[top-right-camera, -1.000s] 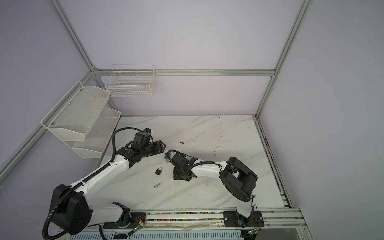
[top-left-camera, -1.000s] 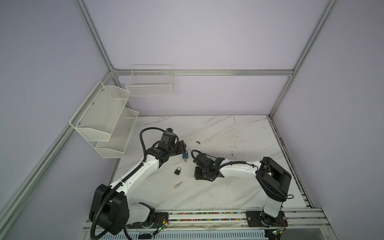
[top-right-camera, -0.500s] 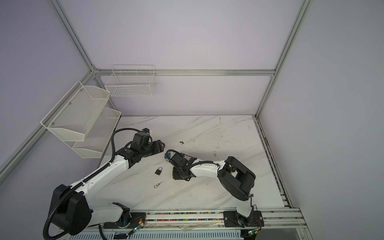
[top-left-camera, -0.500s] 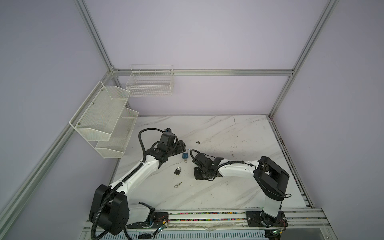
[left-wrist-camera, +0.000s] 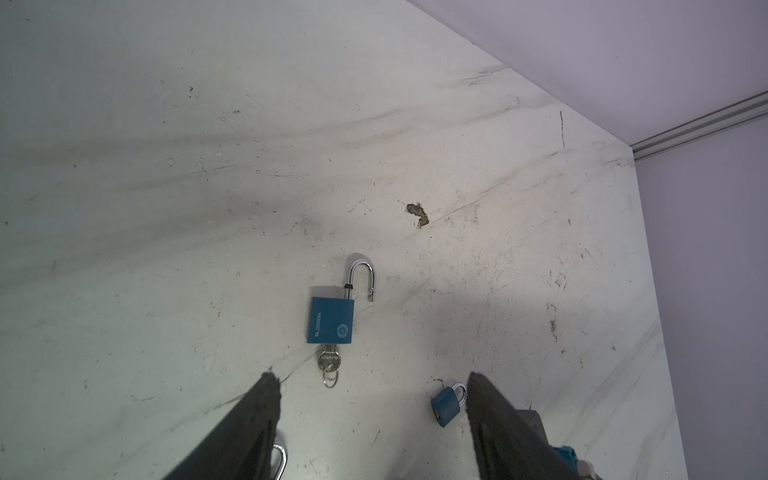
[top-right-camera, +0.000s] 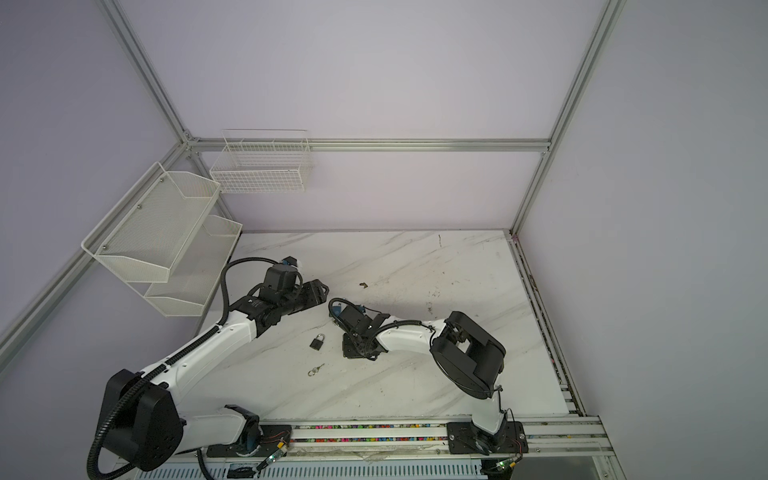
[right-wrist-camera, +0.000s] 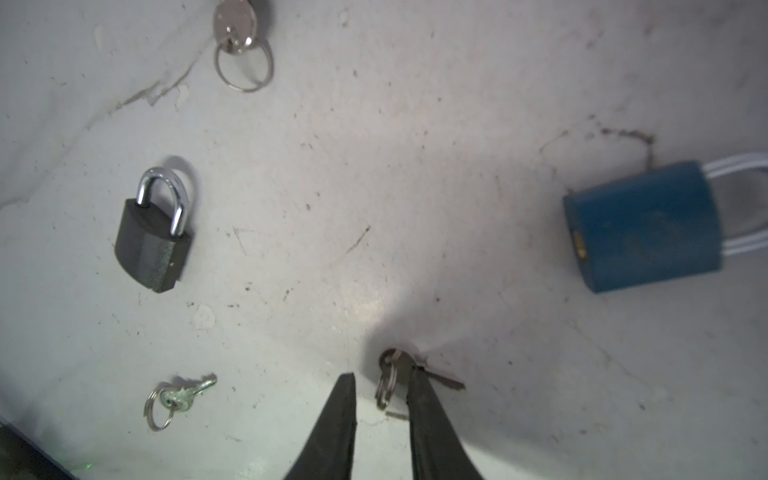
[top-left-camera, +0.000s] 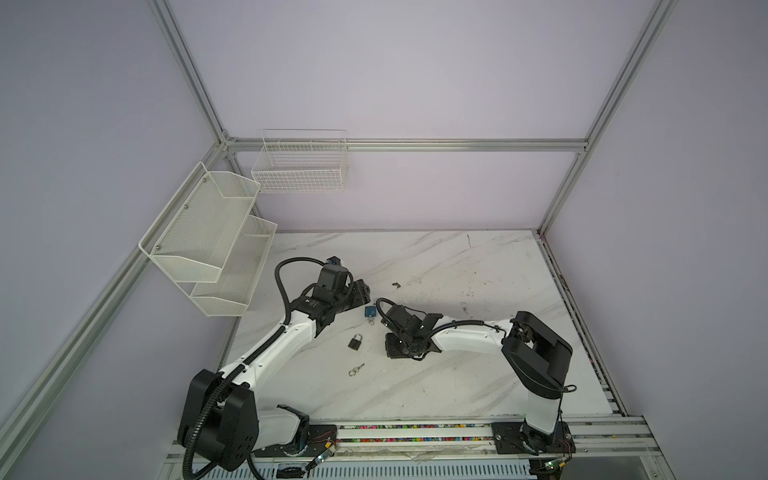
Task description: Unlock with the key
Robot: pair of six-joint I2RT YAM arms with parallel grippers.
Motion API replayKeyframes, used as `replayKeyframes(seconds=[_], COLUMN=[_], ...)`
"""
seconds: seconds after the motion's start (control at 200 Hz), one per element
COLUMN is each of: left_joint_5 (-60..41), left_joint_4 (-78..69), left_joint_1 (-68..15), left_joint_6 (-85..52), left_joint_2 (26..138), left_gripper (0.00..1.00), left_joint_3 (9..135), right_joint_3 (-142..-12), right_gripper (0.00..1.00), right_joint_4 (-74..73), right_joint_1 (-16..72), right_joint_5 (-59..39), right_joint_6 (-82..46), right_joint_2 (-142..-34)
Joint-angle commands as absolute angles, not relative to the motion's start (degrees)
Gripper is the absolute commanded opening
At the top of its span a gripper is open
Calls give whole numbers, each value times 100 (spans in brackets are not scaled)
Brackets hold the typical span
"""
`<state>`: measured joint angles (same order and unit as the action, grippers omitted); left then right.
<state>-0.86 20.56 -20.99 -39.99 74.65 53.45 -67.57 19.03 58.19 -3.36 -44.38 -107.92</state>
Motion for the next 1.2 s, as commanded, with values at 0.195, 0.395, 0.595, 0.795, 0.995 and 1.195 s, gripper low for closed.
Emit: replayKeyframes(seconds=[0.195, 0.395, 0.595, 0.795, 0.995, 1.195], left_joint_5=[-214, -237, -254, -268, -279, -416], left_joint_4=[1795, 1774, 1759, 1718, 1679, 1675], left_joint_1=[-2026, -1997, -1979, -1952, -1927, -1894], left_joint_6=[-4157, -4175, -4201, -4253, -4306, -4444], left_joint_2=[7336, 7324, 7304, 7245, 7149, 7011], left_gripper=[71, 71, 71, 71, 71, 71], left_joint_3=[5064, 5054, 5032, 4970, 4904, 4844], right_joint_3=[-7055, -7138, -7207, -7317, -7319, -7308], right_gripper=[21, 17, 20, 14, 9, 3], right_joint_4=[2329, 2349, 2426, 2504, 2490, 2409], right_joint_1=[5854, 5854, 5856, 5854, 5854, 5845], right_joint_5=[-37, -57, -27, 76, 79, 113], right_joint_6=[-4291, -4254, -4228, -4206, -4171, -4030], right_joint_2=[-10938, -11034, -11135, -11145, -11083, -10933])
